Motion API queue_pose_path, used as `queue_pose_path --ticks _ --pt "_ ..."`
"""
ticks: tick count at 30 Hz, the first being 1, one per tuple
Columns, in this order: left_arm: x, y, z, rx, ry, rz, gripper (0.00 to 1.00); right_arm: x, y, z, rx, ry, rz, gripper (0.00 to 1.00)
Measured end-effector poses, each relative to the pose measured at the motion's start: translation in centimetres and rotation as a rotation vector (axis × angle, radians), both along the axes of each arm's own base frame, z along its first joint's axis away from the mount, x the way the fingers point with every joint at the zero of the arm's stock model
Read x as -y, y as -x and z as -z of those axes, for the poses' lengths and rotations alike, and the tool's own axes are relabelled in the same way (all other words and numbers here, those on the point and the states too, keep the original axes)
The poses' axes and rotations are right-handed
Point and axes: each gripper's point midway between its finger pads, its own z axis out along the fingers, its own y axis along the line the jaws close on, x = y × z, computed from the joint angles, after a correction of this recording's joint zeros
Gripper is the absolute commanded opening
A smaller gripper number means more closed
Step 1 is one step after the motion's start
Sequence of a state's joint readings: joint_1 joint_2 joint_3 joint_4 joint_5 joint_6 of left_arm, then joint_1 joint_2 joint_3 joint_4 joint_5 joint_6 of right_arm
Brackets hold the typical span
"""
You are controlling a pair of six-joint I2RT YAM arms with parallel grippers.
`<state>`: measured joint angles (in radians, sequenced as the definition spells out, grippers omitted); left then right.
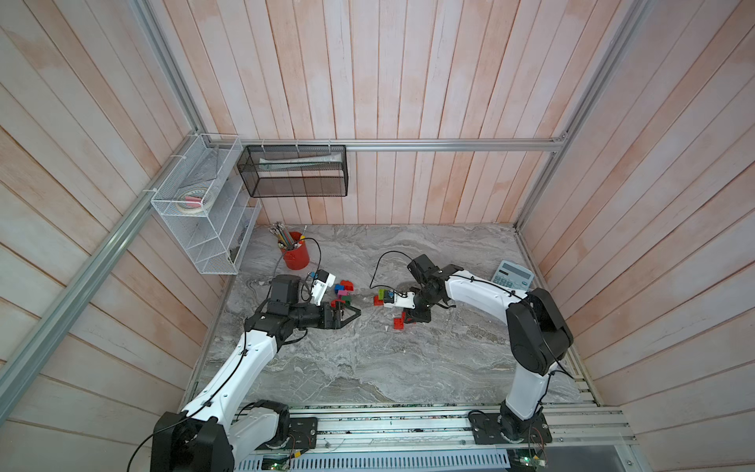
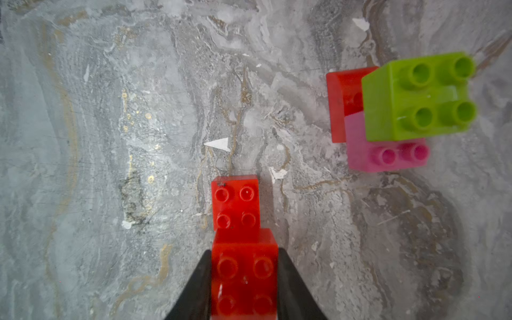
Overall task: Assemble the letter s with lego
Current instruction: Assemble the lego brick with the lego brick.
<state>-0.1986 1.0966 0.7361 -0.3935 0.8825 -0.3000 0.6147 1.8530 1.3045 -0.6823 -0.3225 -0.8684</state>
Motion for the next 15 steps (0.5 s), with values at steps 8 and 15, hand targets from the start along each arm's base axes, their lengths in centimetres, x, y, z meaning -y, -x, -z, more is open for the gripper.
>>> queue_pose_path --ticks 8,15 --pt "0.03 -0.13 -0.16 0.012 0.004 0.001 1.00 -0.47 0.28 0.91 -0.018 0.002 -0.012 0.24" --pt "0.02 -0.09 0.01 0.010 0.005 0.001 1.00 -0.57 0.30 1.03 -0.019 0.000 -0.014 0.24"
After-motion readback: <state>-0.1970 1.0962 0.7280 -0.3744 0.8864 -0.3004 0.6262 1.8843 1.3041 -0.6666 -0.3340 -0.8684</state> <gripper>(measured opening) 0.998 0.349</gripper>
